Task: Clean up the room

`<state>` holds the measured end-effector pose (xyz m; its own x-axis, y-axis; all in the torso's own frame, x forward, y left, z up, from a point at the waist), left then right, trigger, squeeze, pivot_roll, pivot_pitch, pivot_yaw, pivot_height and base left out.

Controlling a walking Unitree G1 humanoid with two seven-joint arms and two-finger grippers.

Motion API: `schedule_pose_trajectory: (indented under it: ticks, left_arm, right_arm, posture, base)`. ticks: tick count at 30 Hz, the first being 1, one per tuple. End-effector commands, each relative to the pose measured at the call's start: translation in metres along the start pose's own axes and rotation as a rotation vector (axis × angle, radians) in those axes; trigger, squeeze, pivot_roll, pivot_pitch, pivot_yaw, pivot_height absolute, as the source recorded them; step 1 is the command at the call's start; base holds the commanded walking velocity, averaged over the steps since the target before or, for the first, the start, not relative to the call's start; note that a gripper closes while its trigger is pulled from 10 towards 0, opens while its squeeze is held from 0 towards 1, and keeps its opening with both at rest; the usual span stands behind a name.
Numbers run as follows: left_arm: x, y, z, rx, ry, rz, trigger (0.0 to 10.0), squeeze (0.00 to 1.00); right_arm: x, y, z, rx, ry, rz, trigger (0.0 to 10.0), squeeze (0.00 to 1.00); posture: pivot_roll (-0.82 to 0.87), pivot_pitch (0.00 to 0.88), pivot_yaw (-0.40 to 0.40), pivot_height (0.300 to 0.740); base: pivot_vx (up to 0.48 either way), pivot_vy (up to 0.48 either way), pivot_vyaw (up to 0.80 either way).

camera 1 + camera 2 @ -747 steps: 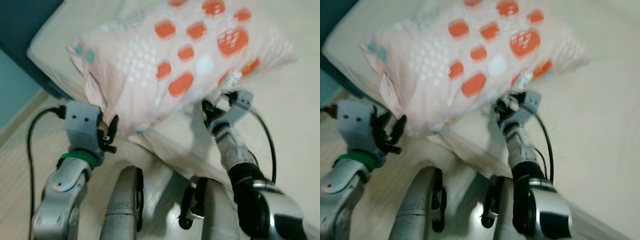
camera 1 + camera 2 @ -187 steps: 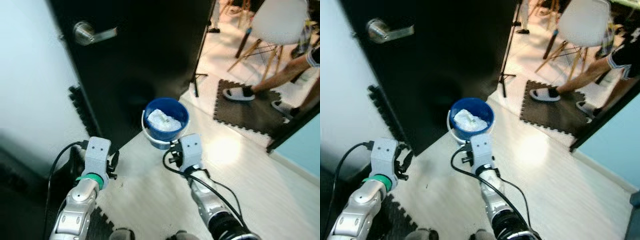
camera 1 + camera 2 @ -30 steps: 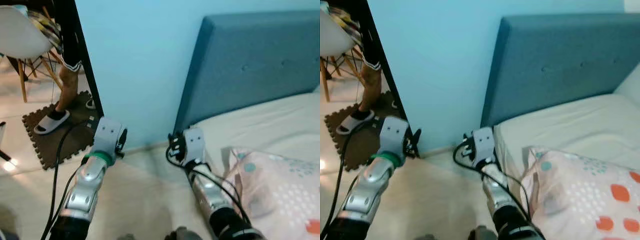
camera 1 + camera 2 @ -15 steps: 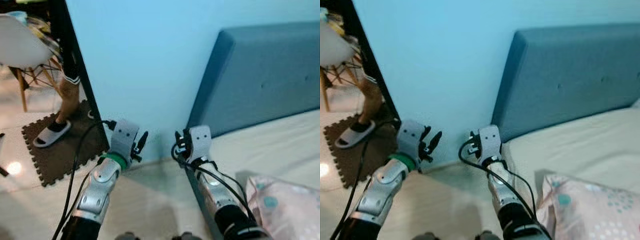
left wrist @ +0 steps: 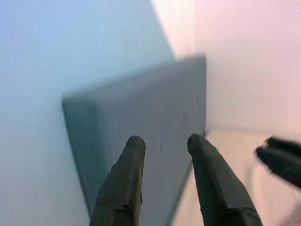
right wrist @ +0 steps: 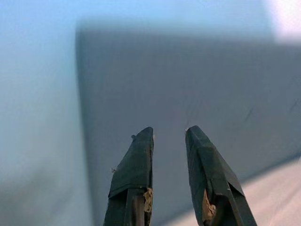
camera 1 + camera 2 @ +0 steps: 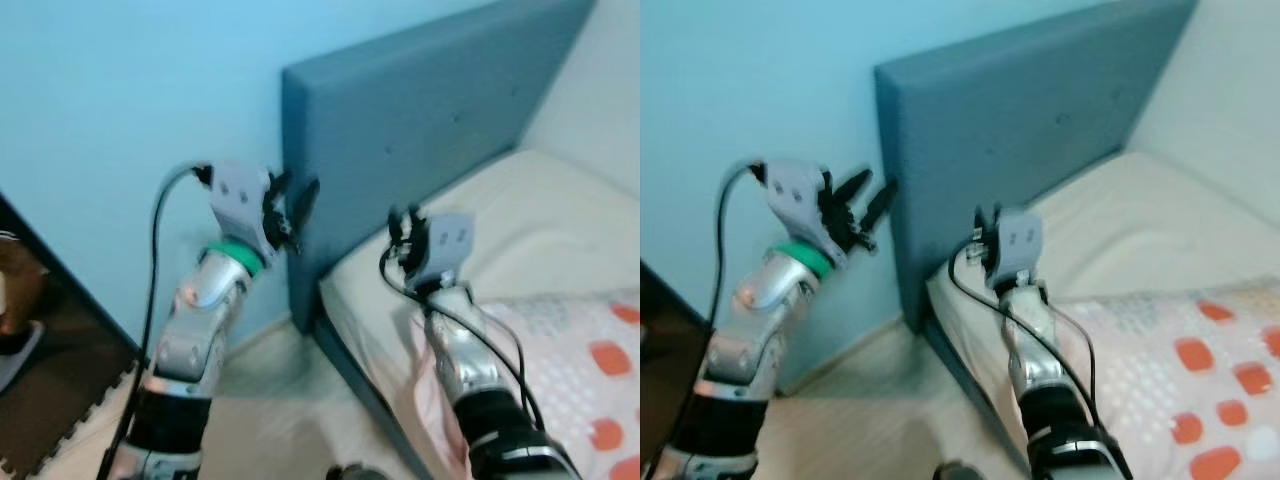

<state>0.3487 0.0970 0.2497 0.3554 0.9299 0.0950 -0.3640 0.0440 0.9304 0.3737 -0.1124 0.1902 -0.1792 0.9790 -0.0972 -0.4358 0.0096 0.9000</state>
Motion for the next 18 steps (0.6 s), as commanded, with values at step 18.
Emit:
schedule_pose_trajectory:
  ticks: [18]
  left_arm:
    - [0.018,0.029,0.017,-0.054,0.087,-0.024,10.0,0.0]
  right_arm:
    - [0.021,0.037,0.018,-0.077,0.075,0.223,10.0,0.0]
  posture:
    - [-0.01,0.0,0.032,0.712]
  base:
    - [0.0,0.0,-0.78]
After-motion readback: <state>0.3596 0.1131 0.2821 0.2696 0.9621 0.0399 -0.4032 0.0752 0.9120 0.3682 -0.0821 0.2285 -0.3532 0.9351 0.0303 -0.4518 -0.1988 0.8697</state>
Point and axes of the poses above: a point about 5 cm out from each wrist's last joint towards the gripper, its own z axis pointing out of the wrist towards the gripper, its own y axis along the axis of the wrist's last joint, x = y × z, the point moved 4 cm from there along z, pointing out of the wrist towards the gripper, and after that the axes turned 3 degrees about -z, right-handed, at the moved point
